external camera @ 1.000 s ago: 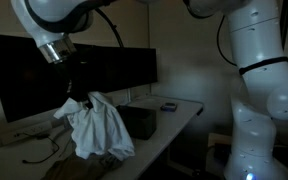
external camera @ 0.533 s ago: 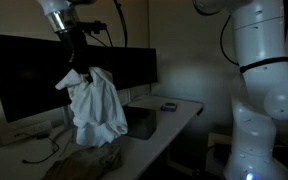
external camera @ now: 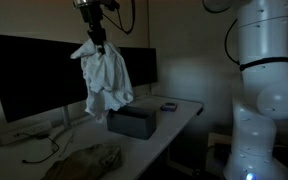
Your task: Put the clothes on the table into the grey box
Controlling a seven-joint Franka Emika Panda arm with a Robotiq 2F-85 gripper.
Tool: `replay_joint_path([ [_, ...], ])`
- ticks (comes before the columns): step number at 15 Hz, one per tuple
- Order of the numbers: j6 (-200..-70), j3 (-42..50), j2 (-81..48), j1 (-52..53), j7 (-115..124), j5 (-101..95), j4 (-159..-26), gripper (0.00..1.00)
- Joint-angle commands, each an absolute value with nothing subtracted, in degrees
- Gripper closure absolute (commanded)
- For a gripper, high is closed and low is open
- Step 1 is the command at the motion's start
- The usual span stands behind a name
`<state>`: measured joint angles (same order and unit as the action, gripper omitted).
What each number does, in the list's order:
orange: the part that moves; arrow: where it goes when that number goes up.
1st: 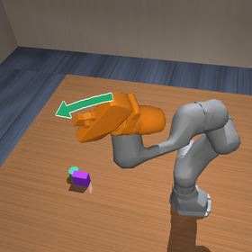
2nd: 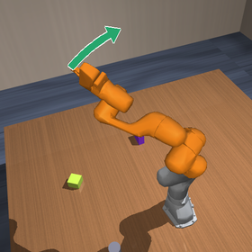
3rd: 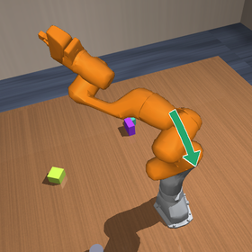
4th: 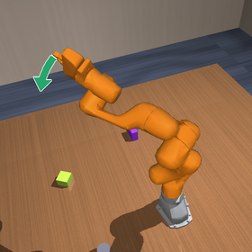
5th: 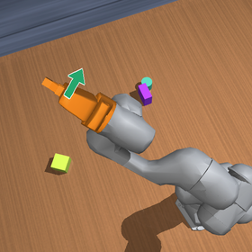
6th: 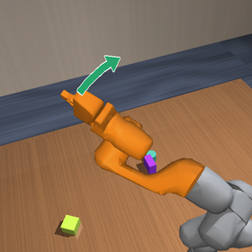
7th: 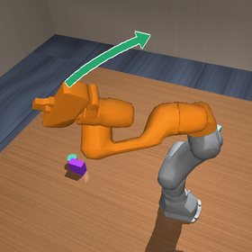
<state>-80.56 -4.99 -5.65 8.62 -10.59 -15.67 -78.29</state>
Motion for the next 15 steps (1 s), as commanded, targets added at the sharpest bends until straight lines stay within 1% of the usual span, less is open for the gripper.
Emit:
replay_joint_path([
  [1, -80.16, -2.94, -5.58, 5.97, -18.45, -17.59, -75.67, 0.87],
  [5, -80.76, -0.03, -5.92, 3.65, -24.06, -17.31, -74.20, 0.87],
  [10, -80.80, 3.28, -5.76, 1.17, -29.71, -16.00, -75.61, 0.87],
  [15, -81.44, 5.18, -5.22, 0.16, -33.00, -16.36, -82.12, 0.88],
])
